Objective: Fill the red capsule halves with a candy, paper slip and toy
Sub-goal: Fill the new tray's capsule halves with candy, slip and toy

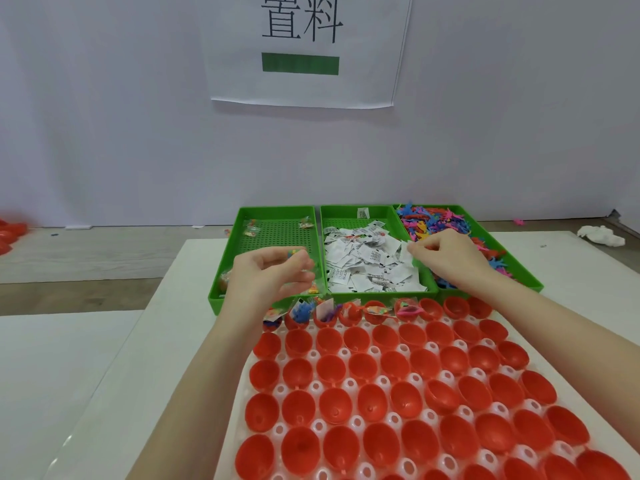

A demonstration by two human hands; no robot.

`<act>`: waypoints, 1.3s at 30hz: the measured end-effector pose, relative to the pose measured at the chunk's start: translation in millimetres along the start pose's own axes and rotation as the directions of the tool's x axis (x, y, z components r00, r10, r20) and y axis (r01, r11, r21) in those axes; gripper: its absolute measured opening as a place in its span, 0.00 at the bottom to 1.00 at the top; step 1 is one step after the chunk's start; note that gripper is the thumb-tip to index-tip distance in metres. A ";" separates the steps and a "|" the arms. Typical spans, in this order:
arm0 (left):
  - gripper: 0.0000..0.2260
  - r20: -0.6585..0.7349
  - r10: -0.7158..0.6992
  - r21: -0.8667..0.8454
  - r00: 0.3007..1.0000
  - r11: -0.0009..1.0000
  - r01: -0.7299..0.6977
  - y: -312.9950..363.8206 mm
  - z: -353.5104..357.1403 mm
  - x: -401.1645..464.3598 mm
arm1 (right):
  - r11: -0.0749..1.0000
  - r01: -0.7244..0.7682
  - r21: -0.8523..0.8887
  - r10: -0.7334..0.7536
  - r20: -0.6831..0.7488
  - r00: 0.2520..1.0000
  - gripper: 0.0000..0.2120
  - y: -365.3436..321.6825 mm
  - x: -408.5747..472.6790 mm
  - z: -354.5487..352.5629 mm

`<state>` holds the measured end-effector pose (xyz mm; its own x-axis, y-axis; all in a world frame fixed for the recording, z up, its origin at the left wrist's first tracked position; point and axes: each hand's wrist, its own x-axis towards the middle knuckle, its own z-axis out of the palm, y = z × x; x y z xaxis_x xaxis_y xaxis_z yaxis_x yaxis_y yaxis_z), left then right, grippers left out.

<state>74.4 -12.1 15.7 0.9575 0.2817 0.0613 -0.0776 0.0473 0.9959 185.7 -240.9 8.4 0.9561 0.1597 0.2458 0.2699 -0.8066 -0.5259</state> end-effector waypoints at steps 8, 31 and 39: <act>0.05 0.108 -0.100 0.007 0.989 0.995 0.100 4.2 8.4 -4.5 | 0.959 0.005 0.283 0.011 -0.054 0.998 0.11 -5.8 -3.1 -8.4; 0.08 0.350 -0.193 -0.309 0.916 0.900 0.308 14.4 37.3 -20.4 | 0.675 -0.002 0.738 -0.135 0.126 0.983 0.02 -83.5 -55.9 -22.9; 0.08 0.378 -0.048 -0.317 0.924 0.932 0.178 19.8 44.7 -28.9 | 0.672 0.093 0.735 -0.097 -0.038 0.995 0.01 -89.6 -73.0 -24.5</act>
<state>57.6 -62.2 36.6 0.9939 -0.1046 0.0346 0.0099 0.3980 0.9173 89.0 -194.2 57.5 0.9205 0.2152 0.3263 0.3546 -0.1090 -0.9286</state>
